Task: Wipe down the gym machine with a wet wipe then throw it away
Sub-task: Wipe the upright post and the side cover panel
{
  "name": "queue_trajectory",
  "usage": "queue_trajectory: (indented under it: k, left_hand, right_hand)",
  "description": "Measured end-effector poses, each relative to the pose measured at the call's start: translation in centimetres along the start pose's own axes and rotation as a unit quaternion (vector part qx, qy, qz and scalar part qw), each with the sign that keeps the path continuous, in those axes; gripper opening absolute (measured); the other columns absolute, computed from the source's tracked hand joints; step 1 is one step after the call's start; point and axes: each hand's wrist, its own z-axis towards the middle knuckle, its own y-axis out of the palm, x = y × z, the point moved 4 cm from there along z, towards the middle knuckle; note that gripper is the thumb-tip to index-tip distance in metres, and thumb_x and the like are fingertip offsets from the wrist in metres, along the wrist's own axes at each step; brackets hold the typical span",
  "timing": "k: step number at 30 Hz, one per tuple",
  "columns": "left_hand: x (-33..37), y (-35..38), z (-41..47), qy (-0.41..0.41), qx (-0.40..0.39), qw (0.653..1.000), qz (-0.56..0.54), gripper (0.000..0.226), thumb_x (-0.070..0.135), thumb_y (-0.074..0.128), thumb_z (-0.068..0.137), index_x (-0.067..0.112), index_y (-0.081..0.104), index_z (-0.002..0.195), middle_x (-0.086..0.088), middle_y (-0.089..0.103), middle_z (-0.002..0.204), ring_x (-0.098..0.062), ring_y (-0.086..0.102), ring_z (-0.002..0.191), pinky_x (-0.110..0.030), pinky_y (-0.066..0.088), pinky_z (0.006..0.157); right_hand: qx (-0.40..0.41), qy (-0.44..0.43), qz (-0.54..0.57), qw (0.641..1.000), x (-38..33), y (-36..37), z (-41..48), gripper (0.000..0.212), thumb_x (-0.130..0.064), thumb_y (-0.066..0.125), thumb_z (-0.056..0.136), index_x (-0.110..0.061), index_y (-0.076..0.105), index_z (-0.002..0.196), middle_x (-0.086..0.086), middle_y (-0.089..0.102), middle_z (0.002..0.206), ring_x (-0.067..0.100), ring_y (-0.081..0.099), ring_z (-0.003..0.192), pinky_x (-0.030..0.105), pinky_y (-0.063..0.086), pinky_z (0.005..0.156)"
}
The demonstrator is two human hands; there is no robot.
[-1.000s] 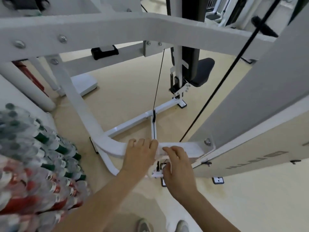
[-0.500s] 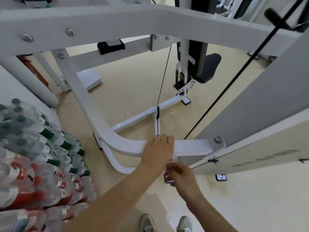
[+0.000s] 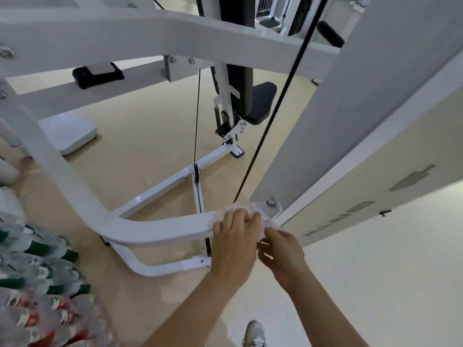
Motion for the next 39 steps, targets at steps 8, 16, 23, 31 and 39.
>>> queue_trajectory:
  k: [8,16,23,31,39]
  left_hand:
    - [2.4,1.2,1.3,-0.362,0.067,0.787,-0.496,0.013,0.020,0.072,0.081,0.026,0.060,0.082,0.011,0.065,0.074,-0.003,0.058,0.067,-0.013,0.042,0.057]
    - [6.9,1.9,2.0,-0.290,0.056,0.814,-0.501,0.016,0.026,0.060,0.092,0.034,0.074,0.089,0.013,0.073,0.083,-0.009,0.069,0.083,-0.025,0.053,0.074]
    - [9.2,-1.1,3.1,-0.183,0.087,0.922,-0.330,0.018,0.021,0.053,0.097,0.030,0.068,0.103,0.016,0.069,0.090,-0.001,0.063,0.087,-0.019,0.048,0.073]
    - [12.9,-0.5,6.1,-0.076,-0.020,0.996,0.028,0.028,0.017,0.046,0.093,0.028,0.054,0.117,0.005,0.068,0.099,-0.019,0.063,0.090,-0.028,0.038,0.063]
    - [16.8,-7.6,8.8,-0.036,0.133,0.990,-0.009,0.032,0.012,0.046,0.079,0.023,0.065,0.102,0.003,0.068,0.086,-0.021,0.061,0.073,-0.029,0.046,0.062]
  right_hand:
    - [0.042,-0.086,0.184,0.978,-3.6,-4.0,-0.4,0.009,-0.001,0.063,0.090,-0.004,0.056,0.094,0.018,0.060,0.086,0.024,0.055,0.069,0.027,0.052,0.065]
    - [-0.066,-0.159,0.006,0.985,-4.5,-6.2,-1.2,0.015,-0.008,0.059,0.093,-0.012,0.070,0.103,0.019,0.066,0.103,0.019,0.063,0.088,0.037,0.055,0.084]
    - [-0.030,-0.288,-0.049,0.956,-8.7,-7.5,-0.6,0.007,-0.003,0.068,0.084,-0.009,0.071,0.083,0.009,0.070,0.074,0.021,0.069,0.069,0.026,0.054,0.053]
    - [-0.022,-0.237,0.011,0.971,-8.8,-10.4,0.4,0.006,-0.002,0.068,0.085,-0.007,0.067,0.085,0.004,0.067,0.073,0.023,0.067,0.073,0.031,0.058,0.066]
    - [-0.064,-0.268,0.053,0.960,-16.0,-11.5,-2.2,0.012,0.000,0.067,0.085,-0.008,0.057,0.083,0.008,0.069,0.069,0.021,0.072,0.065,0.026,0.053,0.053]
